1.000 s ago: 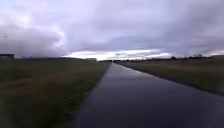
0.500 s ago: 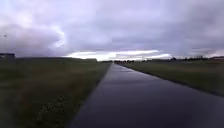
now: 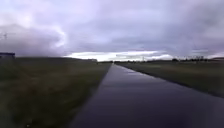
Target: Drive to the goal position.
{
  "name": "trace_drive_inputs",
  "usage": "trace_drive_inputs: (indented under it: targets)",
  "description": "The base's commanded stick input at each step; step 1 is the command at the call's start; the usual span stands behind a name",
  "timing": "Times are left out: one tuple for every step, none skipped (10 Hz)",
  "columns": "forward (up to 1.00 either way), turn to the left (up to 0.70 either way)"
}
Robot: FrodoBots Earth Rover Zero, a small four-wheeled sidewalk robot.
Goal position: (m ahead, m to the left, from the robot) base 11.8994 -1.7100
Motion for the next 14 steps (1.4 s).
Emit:
trace_drive_inputs:
  targets:
    - [0.70,0.00]
    - [0.70,0.00]
    - [0.70,0.00]
    - [0.70,0.00]
    - [0.70,0.00]
    - [0.70,0.00]
    - [0.70,0.00]
    - [0.70,0.00]
    - [0.70,0.00]
    - [0.70,0.00]
    - [0.70,0.00]
    - [0.70,0.00]
    - [0.70,0.00]
    - [0.70,0.00]
